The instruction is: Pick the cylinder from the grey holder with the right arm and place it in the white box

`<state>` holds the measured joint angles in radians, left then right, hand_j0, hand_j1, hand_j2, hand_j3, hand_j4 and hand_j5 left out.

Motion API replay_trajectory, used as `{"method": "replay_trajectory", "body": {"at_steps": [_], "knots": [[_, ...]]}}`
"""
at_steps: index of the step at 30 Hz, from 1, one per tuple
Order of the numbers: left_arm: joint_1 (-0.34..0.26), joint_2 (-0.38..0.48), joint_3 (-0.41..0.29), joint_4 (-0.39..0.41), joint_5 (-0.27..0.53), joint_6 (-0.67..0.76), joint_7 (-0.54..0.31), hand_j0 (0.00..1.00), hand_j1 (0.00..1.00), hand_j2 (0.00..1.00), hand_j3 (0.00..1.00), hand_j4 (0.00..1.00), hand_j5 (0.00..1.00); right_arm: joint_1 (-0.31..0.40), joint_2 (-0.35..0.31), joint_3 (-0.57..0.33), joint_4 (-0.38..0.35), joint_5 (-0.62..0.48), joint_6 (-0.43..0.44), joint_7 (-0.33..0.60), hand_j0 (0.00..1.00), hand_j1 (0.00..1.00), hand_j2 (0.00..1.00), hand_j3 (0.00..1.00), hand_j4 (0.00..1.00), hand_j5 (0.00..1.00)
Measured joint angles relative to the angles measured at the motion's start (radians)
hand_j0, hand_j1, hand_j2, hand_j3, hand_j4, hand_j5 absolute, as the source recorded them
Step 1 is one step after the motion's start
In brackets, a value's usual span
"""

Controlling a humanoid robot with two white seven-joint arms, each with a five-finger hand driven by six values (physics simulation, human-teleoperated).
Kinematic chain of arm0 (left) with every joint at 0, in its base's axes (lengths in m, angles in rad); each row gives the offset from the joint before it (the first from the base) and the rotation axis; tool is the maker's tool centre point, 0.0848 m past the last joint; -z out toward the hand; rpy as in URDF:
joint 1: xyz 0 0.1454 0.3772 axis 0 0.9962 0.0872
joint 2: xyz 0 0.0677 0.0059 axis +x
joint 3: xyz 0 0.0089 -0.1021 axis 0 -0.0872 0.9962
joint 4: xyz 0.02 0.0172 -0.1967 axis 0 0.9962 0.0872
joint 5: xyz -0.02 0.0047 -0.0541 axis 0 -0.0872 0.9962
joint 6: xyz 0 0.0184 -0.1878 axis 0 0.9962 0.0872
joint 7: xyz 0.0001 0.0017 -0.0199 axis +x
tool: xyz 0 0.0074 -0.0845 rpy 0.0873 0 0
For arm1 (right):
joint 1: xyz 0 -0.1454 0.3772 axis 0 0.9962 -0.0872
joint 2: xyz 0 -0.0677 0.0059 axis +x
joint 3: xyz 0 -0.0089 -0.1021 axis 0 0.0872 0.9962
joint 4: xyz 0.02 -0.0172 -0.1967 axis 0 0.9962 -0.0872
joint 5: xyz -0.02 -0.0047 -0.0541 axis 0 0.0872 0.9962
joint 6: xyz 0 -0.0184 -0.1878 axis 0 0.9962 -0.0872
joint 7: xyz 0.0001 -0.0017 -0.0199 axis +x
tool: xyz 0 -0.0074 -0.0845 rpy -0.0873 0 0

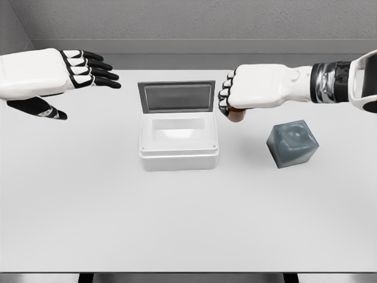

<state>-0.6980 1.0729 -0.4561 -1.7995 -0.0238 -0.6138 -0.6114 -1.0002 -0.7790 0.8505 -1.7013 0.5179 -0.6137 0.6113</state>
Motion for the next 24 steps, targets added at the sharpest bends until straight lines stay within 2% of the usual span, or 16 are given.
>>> {"method": "replay_trajectory", "body": {"at_steps": [17, 24], "knots": [[-0.015, -0.001, -0.001, -0.001, 0.002, 0.0, 0.0, 1.0, 1.0, 1.0, 1.0, 1.0, 1.0, -0.025, 0.087, 0.019, 0.004, 0.008, 0.0, 0.0, 0.49, 0.49, 0.49, 0.49, 0.49, 0.49], [-0.02, -0.002, -0.001, -0.001, 0.002, 0.0, 0.0, 1.0, 1.0, 1.0, 1.0, 1.0, 1.0, -0.038, 0.125, 0.042, 0.03, 0.023, 0.0, 0.0, 0.49, 0.49, 0.49, 0.49, 0.49, 0.49]]}}
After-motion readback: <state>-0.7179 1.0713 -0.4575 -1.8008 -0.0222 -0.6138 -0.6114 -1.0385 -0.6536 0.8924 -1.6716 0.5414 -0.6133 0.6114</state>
